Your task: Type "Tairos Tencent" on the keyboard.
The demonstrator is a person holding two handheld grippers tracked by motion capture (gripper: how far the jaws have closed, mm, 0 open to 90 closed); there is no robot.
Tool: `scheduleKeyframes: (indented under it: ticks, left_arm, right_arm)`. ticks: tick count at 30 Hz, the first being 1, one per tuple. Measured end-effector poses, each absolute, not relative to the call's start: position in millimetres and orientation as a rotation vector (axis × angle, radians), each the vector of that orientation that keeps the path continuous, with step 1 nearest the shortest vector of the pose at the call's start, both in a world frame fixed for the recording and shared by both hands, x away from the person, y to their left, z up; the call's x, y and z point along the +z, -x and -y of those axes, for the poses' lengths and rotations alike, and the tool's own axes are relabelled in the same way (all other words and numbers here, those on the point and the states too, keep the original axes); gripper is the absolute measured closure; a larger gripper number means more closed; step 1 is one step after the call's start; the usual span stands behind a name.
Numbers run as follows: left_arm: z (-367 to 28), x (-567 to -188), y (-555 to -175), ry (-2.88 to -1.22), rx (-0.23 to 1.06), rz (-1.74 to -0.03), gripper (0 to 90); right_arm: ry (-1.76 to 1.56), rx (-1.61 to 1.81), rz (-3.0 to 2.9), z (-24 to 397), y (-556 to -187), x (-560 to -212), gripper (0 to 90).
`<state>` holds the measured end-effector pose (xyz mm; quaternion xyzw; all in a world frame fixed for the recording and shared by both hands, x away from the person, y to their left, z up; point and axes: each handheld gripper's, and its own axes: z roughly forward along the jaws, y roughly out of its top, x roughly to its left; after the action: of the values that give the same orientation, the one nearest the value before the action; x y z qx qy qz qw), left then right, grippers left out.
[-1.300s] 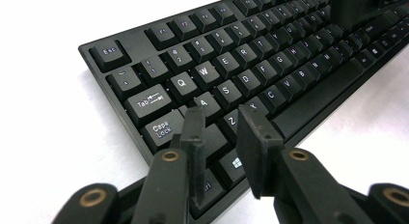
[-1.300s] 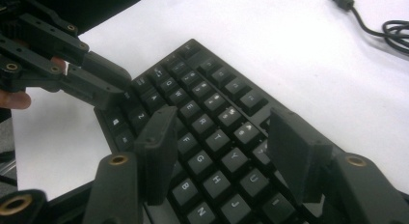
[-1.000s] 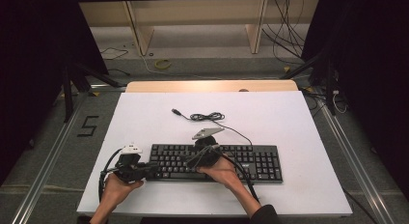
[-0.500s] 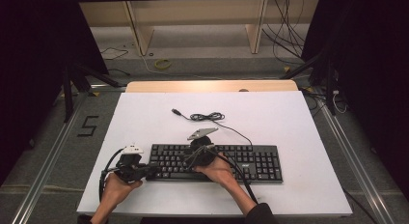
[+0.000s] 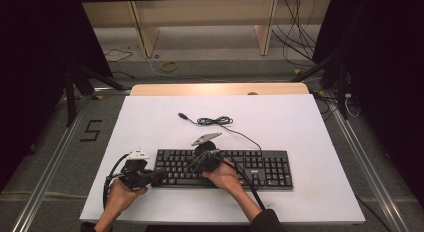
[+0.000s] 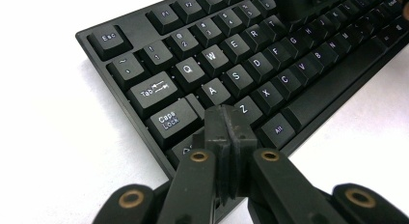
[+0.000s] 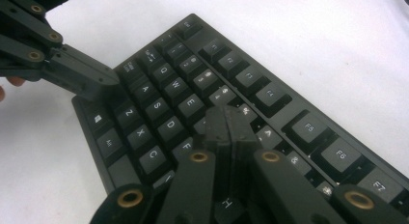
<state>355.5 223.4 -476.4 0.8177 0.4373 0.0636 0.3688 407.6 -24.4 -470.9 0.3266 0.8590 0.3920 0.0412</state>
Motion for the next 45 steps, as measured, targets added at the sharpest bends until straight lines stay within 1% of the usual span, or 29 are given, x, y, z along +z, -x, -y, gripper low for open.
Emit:
scheduleKeyframes:
  ticks: [16, 24, 37, 45]
  left_arm:
    - [-223.7, -476.5, -355.7, -2.098, 0.158, -1.123, 89.0]
    - [-220.9, -478.0, -355.7, -2.128, 0.176, -1.118, 89.2]
    - [-224.5, -474.5, -355.9, -2.090, 0.171, -1.128, 88.7]
    - [-223.3, -470.6, -354.1, -2.058, 0.166, -1.115, 81.9]
  right_arm:
    - [-1.020, 1.168, -2.640, 21.1, -410.7, -475.6, 90.0]
    - [-1.020, 1.142, -2.646, 20.1, -409.9, -478.0, 90.0]
    - [-1.042, 1.185, -2.629, 24.1, -408.7, -474.2, 89.9]
    - [-1.037, 1.237, -2.609, 29.1, -407.0, -467.6, 82.6]
